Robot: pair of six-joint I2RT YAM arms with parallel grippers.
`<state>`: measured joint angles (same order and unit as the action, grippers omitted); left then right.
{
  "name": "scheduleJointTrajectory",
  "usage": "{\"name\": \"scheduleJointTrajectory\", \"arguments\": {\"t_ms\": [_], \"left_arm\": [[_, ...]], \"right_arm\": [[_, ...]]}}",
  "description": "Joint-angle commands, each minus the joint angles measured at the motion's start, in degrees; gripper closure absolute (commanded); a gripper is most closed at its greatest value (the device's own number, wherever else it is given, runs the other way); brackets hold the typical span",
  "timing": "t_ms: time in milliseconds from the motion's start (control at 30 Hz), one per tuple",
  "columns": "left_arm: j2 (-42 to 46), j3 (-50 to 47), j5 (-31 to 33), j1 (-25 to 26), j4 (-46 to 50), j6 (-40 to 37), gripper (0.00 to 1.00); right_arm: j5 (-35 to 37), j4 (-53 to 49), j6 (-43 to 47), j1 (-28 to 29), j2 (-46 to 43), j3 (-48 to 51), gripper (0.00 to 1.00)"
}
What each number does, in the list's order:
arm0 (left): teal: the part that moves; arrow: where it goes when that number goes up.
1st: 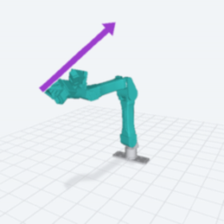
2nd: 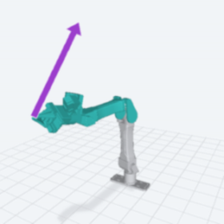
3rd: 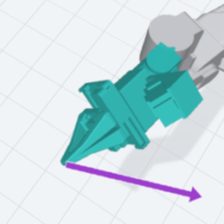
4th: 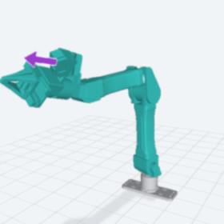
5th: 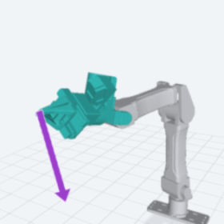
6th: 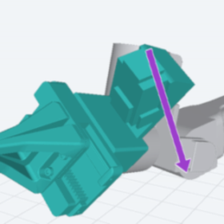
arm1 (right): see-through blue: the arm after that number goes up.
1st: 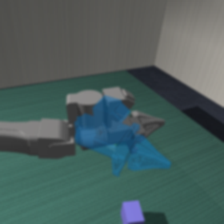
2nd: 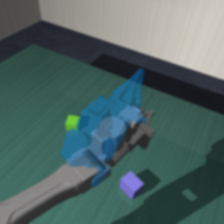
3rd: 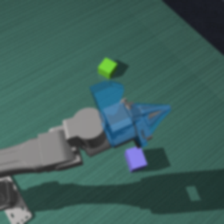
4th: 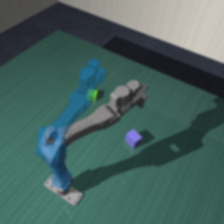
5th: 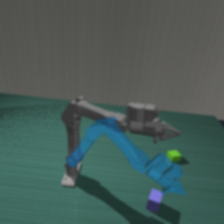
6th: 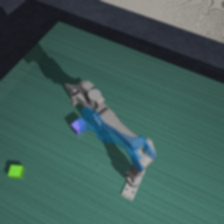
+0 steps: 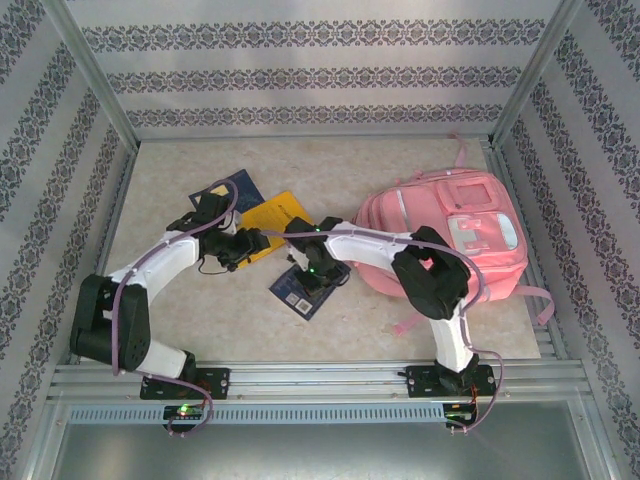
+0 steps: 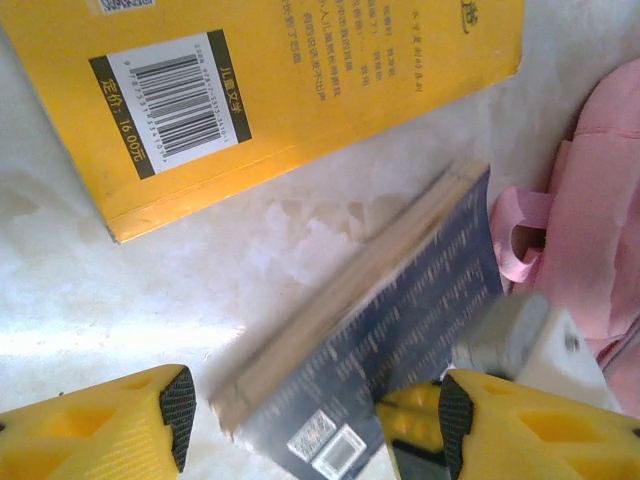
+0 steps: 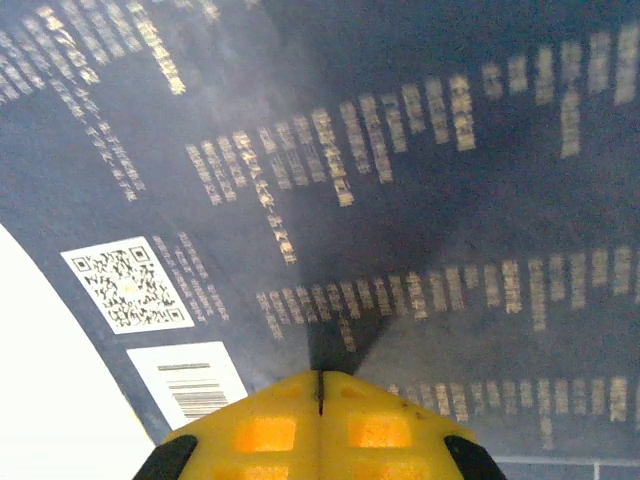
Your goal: Pack the student bag
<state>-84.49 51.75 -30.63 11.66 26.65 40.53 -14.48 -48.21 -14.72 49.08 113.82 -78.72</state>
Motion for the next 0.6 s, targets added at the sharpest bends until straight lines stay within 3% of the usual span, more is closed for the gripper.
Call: {"name": "scheduleJointTrajectory", "arguments": {"t_ms": [0, 167, 300, 567], "left_arm": [[-3.49, 2.51, -2.56, 2.04, -1.75, -1.83, 0.35], [-9.46, 5.36, -3.15, 8.34, -3.59, -2.09, 0.37], [-13.71, 7.83, -2.2, 11.89, -4.59, -2.82, 0.37], [-19.68, 12.85, -0.1, 12.65, -3.24, -6.64, 0.36]], "right_arm": [[-2.33, -1.21, 1.16, -1.13, -5.05, 5.35, 0.92], [-6.73, 6.88, -10.57, -7.72, -11.78, 12.35, 0.67], [-5.57, 11.98, -17.86, -10.78, -14.6, 16.56, 0.63], [1.33, 10.39, -19.03, -12.15, -12.77, 17.59, 0.6]]}}
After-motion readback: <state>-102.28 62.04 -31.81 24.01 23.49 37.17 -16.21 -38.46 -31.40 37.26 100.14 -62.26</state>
